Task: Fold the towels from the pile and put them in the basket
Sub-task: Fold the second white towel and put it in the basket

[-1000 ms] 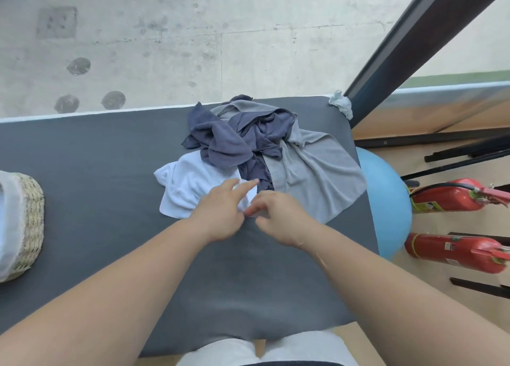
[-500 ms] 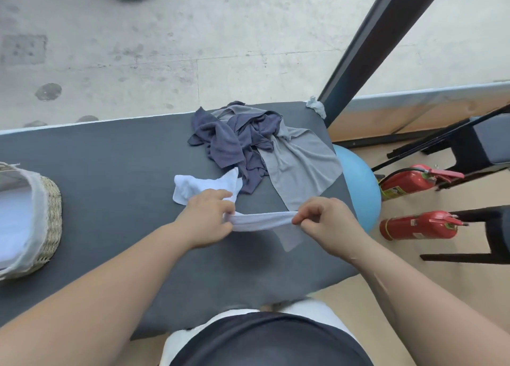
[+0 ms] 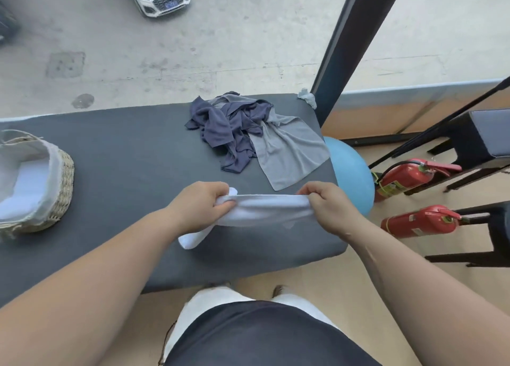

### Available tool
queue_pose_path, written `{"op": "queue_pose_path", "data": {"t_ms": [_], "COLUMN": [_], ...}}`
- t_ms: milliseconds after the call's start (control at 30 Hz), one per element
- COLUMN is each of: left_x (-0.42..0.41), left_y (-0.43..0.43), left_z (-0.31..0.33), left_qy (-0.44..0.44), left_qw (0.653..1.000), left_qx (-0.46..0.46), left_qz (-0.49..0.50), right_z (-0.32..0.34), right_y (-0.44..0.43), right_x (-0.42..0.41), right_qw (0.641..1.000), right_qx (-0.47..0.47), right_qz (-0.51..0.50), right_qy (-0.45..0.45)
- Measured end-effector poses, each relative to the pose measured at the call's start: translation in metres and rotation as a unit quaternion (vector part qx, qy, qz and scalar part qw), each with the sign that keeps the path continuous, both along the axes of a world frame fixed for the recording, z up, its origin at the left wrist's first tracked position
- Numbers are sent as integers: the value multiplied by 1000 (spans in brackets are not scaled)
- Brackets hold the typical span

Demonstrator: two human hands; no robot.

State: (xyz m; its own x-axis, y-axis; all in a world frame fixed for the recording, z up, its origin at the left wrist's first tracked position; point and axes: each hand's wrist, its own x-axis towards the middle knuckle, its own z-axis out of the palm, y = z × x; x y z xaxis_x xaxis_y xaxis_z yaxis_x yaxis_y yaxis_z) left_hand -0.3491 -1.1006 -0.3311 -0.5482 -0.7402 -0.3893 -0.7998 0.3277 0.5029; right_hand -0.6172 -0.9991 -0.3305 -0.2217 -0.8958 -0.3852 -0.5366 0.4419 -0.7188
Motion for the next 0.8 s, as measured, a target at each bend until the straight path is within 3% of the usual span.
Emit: {"op": "queue_pose_path", "data": {"t_ms": [100,200,300,400,467,533,600,700,800], "left_x": [-2,1,10,28,38,48,58,77,96], "left_y": [30,60,90,106,115,121,123,115,107], "left_z": [-7,-16,-28,-41,-37,-31,-24,-28,-32], "left_qy": [-139,-296,-343,-271,-127,20,87,64,-69], "left_qw": [989,951,936,954,961,934,919,926,914], "left_qx": [29,44,66,114,142,146,140,183,308], "left_qz": [-29,-81,-51,54,199,326,357,323,256], "right_z": [-4,-6,-8,-14,-21,-29,-39,-50,-60], "right_y": [22,40,55,64,70,76,82,86,89], "right_x": [-17,-27,-31,-36,-39,-40,-36,-23,-11], "right_qw": [998,997,998,999,999,999,999,998,982], "right_qx": [6,-4,-12,-1,8,20,34,65,179], "right_qz": [48,78,67,52,40,26,15,11,66], "right_qy": [27,22,-1,-3,-3,-5,-2,10,15]}}
